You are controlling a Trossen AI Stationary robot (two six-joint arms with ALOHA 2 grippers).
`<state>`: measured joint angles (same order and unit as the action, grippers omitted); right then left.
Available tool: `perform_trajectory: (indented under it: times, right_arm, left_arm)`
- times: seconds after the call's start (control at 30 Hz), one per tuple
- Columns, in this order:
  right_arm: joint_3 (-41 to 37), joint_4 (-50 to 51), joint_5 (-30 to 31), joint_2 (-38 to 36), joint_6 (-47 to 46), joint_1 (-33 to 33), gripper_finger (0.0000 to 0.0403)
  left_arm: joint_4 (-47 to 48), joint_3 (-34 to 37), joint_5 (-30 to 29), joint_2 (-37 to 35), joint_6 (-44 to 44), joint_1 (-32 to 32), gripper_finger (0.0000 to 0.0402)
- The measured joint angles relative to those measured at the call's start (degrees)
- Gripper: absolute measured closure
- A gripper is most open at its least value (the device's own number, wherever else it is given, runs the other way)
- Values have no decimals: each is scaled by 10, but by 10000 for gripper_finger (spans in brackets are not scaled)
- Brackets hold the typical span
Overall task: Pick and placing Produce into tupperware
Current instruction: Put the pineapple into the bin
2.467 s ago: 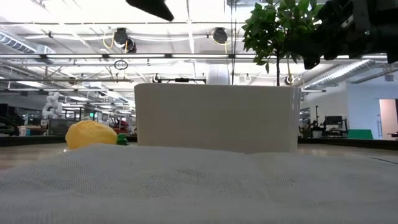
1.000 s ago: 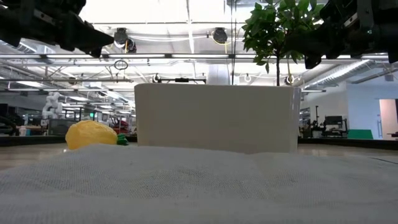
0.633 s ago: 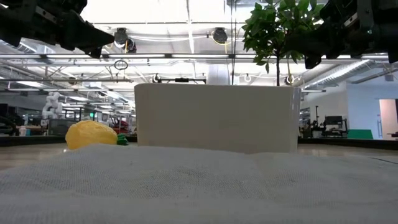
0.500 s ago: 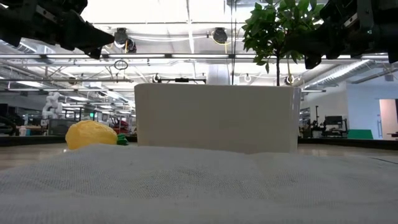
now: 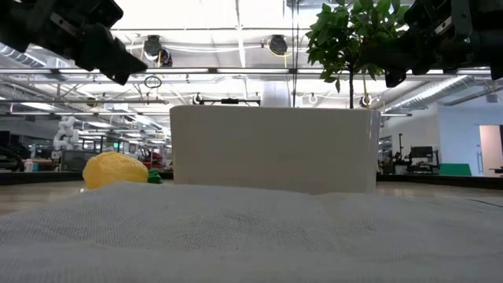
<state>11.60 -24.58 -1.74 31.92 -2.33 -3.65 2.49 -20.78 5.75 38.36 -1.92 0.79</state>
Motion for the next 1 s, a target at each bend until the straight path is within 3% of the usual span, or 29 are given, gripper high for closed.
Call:
perform_trajectory:
  times: [0.2,0.73,1.0]
  right_arm:
    - [0,3,0,0,0,0,403]
    - [0,9,0,0,0,0,403]
    - [0,9,0,0,0,0,403]
  left_arm:
    - [49,-48,-10,60,-64,-28,401]
    - [84,-118,-16,179,-68,-94,400]
    - [87,-118,-18,184,110,-101,394]
